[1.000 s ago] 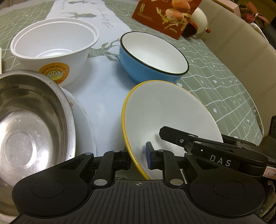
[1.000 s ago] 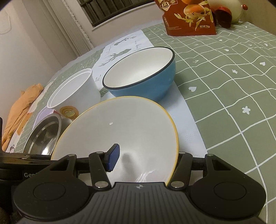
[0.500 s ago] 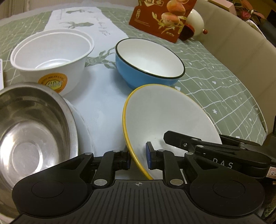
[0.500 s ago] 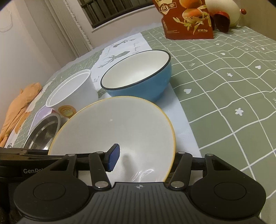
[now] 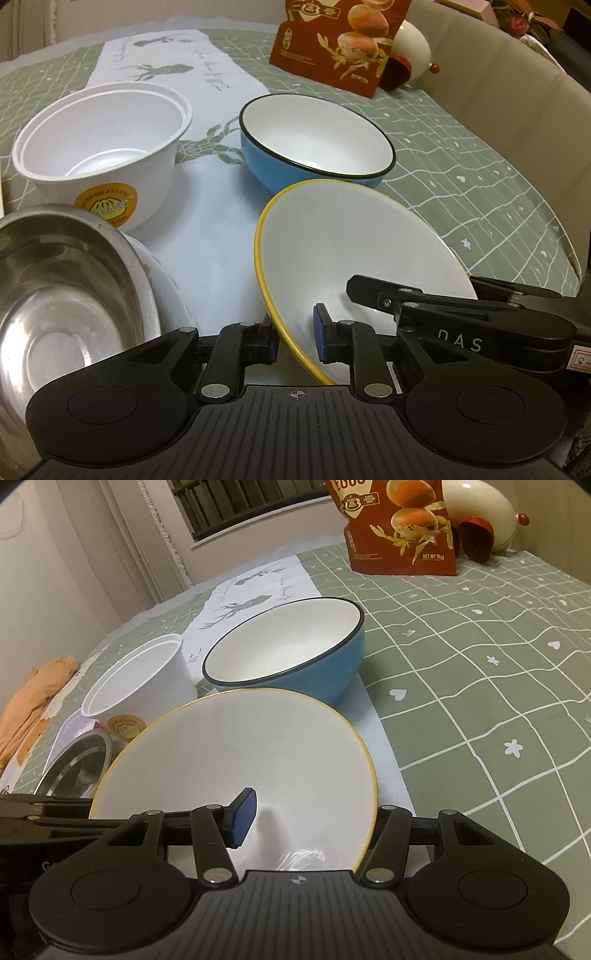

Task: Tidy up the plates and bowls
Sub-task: 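Lower the yellow-rimmed bowl and open both grippers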

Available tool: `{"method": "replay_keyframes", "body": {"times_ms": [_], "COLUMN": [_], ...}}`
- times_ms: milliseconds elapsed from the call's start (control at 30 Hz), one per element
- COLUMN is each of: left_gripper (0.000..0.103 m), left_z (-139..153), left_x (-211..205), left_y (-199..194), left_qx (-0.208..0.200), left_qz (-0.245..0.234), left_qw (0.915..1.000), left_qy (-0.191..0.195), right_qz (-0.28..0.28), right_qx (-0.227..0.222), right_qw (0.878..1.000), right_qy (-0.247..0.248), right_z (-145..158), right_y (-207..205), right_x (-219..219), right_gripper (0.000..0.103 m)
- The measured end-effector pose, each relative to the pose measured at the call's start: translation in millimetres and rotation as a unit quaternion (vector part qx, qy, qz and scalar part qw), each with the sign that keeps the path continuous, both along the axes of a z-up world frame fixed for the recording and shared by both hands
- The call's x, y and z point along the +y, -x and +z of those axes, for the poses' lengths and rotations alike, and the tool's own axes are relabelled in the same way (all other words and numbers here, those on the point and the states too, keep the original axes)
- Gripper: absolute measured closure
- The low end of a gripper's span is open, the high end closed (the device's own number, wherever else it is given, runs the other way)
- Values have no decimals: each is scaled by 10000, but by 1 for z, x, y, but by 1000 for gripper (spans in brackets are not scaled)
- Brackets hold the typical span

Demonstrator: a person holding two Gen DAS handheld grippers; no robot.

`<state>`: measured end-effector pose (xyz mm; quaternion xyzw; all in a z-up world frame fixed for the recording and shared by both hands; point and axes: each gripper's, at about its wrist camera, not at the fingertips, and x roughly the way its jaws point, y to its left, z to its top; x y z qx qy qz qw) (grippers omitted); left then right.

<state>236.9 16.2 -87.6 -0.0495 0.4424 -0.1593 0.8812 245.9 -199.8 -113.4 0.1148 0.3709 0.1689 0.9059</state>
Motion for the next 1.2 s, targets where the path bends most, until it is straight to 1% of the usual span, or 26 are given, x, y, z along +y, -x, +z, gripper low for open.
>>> {"method": "replay_keyframes", "body": {"times_ms": [267,467,667,767,800,867,933,967,1000,1067,1100,1133,1200], "left_gripper": [82,82,81,81,81,81,81,81,81,81,81,81,81], "left_z": [5,17,35,46,49,58,69,74,79,83,82,80,75], "left_x": [2,5,13,15,16,21,30,32,31,29,28,26,21], "left_y": [5,12,20,25,25,22,8,0,-11,-38,-57,-70,-95], "left_qx": [-123,-308,-599,-797,-836,-855,-770,-744,-698,-490,-342,-255,-158], "left_qz": [54,160,392,531,544,538,560,561,553,655,752,837,1032], "left_qw": [9999,9994,9974,9953,9949,9948,9943,9941,9945,9954,9953,9947,9934], "left_qy": [-29,-92,-125,-163,-136,131,475,547,557,506,509,542,478], "right_qz": [15,-66,-267,-373,-390,-390,-323,-273,-240,-167,-91,-11,150], "right_qx": [-4,-79,-344,-516,-561,-632,-644,-638,-646,-695,-703,-691,-534], "right_qw": [10000,9999,9990,9978,9974,9965,9958,9953,9950,9952,9955,9959,9971], "right_qy": [-10,75,128,200,239,384,570,671,727,669,626,582,514], "right_z": [-1,3,21,31,34,38,44,48,54,71,81,89,100], "right_y": [0,6,15,19,19,19,16,13,9,-3,-9,-17,-36], "right_x": [-2,-6,-26,-35,-37,-39,-37,-37,-37,-40,-41,-41,-40], "right_gripper": [48,48,48,44,42,41,41,41,41,41,40,33,27]}}
